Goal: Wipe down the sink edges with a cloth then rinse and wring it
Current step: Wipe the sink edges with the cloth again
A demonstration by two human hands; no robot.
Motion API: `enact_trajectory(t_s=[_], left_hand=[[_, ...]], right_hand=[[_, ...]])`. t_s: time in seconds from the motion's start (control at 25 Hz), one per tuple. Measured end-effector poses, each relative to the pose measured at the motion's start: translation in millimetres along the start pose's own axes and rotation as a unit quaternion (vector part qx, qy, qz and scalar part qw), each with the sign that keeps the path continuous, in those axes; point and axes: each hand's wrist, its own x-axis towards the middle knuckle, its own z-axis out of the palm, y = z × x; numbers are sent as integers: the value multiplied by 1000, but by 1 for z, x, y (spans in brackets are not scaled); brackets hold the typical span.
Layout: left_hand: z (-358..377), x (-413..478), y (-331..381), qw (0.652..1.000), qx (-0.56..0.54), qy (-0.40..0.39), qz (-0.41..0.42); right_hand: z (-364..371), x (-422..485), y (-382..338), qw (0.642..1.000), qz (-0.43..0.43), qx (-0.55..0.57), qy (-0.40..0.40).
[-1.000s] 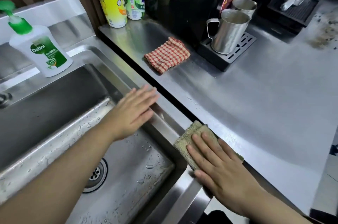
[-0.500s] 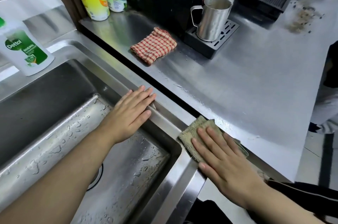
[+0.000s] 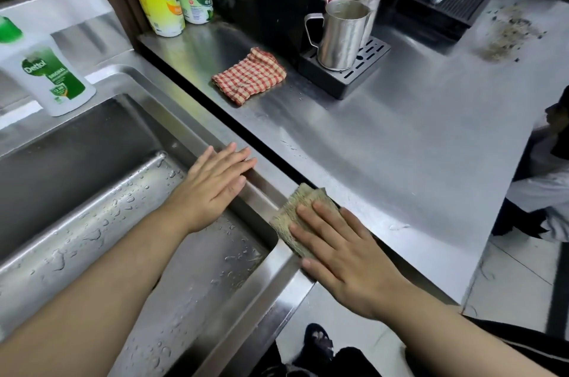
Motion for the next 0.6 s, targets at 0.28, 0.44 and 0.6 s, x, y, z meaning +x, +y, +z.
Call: enact_trajectory(t_s=[0.28, 0.44, 0.6], left_hand=[[3, -90, 92, 975, -29, 89, -202], [39, -174, 142, 943, 33, 144, -299], [65, -228, 172, 907, 48, 177, -378]], right_hand=[[1, 12, 32, 992, -126, 6, 30], [16, -8, -47, 985, -160, 46, 43], [11, -9, -49, 958, -279, 65, 26]])
